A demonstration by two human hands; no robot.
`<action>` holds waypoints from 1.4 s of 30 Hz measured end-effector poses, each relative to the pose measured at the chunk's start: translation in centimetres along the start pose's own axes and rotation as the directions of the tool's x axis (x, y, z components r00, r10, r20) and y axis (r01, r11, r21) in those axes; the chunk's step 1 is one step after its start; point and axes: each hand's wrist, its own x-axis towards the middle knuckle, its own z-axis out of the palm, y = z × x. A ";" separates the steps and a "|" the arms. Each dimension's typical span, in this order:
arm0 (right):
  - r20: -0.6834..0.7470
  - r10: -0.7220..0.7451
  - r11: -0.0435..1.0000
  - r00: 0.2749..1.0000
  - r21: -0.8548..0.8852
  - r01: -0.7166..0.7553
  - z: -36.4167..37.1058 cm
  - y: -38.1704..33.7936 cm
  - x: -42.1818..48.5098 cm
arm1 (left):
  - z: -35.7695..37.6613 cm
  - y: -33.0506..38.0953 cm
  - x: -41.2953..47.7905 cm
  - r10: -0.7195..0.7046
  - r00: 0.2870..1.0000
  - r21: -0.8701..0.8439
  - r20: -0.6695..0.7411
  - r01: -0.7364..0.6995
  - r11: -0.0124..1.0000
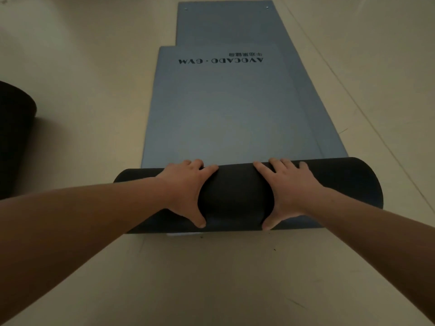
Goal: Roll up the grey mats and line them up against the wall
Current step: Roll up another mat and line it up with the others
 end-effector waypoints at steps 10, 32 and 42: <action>0.038 -0.102 0.975 0.994 0.204 0.092 -2.9 1.0 -0.5 | -2.0 -0.3 -0.4 0.037 0.997 -0.154 0.073 -0.025 0.988; 0.106 -0.050 0.996 0.993 0.080 0.041 -4.7 -2.5 -0.7 | -4.9 -2.3 -0.6 -0.105 0.982 -0.199 -0.158 0.073 0.977; -0.261 0.164 0.968 0.951 0.228 -0.104 -7.0 -0.3 2.8 | 0.9 1.2 -2.8 -0.110 0.979 0.208 -0.169 0.145 0.967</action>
